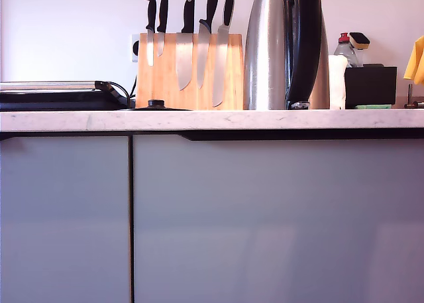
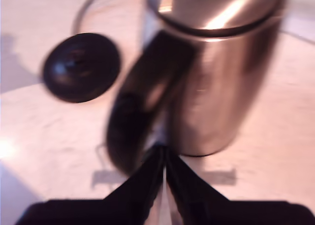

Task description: Pick up the kettle and place it to the side

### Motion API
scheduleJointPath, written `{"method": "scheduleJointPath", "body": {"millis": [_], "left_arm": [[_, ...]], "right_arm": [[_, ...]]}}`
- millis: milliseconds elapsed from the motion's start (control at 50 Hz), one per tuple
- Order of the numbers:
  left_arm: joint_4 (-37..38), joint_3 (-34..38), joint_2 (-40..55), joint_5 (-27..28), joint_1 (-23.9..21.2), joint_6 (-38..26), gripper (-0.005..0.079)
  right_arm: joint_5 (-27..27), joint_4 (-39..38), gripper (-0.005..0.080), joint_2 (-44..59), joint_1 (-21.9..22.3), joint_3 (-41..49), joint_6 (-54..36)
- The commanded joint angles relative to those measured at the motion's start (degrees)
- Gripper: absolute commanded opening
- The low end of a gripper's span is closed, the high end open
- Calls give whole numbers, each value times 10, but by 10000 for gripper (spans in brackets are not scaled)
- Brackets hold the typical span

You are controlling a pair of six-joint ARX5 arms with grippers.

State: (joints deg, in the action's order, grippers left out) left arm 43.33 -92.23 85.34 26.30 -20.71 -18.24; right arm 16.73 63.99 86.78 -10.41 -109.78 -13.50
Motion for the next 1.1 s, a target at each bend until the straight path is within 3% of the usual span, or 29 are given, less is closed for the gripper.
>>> {"method": "scheduleJointPath", "body": {"millis": [0, 340, 700, 1080], "left_arm": [[-5, 0, 5, 0, 12, 4, -12], [-35, 21, -7, 2, 45, 25, -12], [-178, 222, -139, -61, 61, 98, -12], [-201, 341, -243, -84, 116, 104, -12]], "right_arm": [[-19, -16, -1, -23, 0, 10, 6], [-99, -152, 0, -163, 0, 183, 33], [-125, -279, 0, -302, 0, 365, 37], [-138, -396, 0, -391, 24, 541, 33]]}}
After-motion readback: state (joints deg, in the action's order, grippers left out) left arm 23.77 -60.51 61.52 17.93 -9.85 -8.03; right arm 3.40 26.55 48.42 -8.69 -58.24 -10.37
